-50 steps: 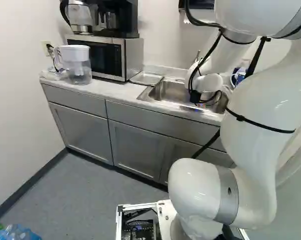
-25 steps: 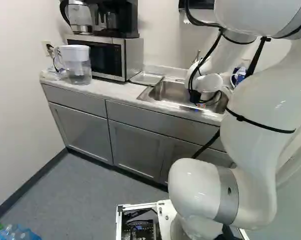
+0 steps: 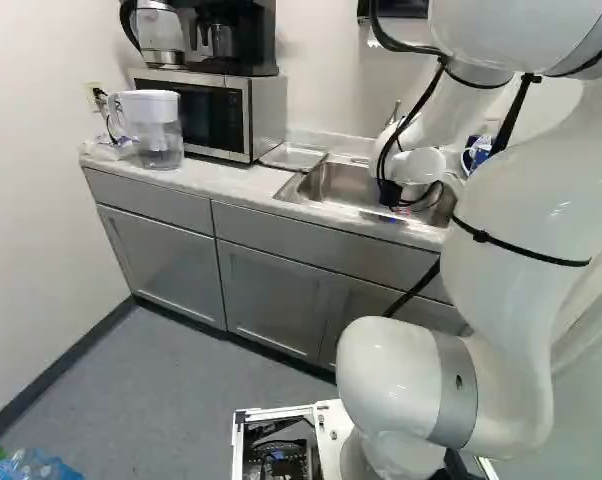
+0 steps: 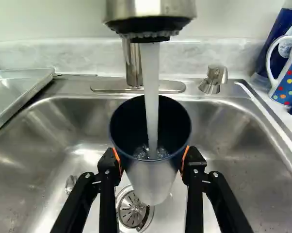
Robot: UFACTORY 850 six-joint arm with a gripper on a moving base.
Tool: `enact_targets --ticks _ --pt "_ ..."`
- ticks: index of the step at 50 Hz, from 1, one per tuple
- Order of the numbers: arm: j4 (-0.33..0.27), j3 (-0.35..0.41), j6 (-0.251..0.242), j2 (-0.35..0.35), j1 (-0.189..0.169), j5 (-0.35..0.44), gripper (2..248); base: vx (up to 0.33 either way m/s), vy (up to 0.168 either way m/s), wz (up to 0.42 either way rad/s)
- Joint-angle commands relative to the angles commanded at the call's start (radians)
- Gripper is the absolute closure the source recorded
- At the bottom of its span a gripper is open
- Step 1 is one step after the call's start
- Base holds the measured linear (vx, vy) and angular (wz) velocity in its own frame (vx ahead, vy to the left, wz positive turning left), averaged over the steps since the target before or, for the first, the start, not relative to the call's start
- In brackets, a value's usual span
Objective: Rinse the cup and place it in the tray
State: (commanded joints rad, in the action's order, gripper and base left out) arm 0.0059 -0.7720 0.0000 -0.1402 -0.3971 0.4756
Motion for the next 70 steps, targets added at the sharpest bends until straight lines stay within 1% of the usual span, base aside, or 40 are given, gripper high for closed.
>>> enact_targets --ticks 70 --pt "0.000 0.000 0.000 0.000 0.000 0.000 124 0.000 0.000 0.000"
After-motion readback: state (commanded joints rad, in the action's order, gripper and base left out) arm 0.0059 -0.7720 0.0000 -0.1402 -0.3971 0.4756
